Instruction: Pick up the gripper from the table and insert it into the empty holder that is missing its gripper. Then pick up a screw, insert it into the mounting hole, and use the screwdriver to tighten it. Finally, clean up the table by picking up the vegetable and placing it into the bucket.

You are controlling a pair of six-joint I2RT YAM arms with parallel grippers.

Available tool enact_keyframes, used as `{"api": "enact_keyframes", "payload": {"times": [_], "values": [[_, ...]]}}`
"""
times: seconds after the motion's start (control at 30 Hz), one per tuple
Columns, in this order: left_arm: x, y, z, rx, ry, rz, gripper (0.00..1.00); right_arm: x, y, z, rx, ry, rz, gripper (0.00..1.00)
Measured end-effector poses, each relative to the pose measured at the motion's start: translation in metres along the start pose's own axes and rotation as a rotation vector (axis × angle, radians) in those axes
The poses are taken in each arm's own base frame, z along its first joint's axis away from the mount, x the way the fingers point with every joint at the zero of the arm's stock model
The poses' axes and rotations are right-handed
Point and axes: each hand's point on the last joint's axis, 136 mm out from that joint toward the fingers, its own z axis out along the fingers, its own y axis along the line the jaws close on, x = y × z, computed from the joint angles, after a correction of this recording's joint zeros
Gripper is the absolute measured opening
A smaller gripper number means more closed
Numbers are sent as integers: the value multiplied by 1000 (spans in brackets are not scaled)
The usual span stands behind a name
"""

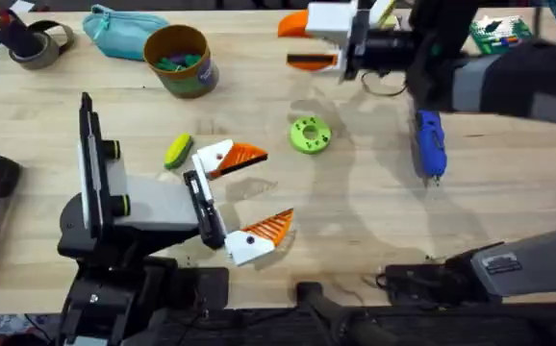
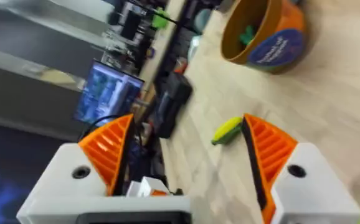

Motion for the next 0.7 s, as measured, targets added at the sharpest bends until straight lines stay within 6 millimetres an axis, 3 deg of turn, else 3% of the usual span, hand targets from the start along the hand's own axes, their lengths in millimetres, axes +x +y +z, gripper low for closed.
{"api": "enact_keyframes", "payload": {"times": [0.17, 0.3, 0.47, 0.7], "values": [[0, 0, 0, -1, 0, 0, 986, -13, 6, -30, 90, -24, -52, 995], [0, 0, 0, -1, 0, 0, 986, -13, 24, -63, 184, -61, -109, 995], [0, 0, 0, -1, 0, 0, 986, 13, 39, -94, 345, -59, -168, 996], [0, 0, 0, -1, 0, 0, 986, 61, 36, -130, 593, 14, -241, 995]]}}
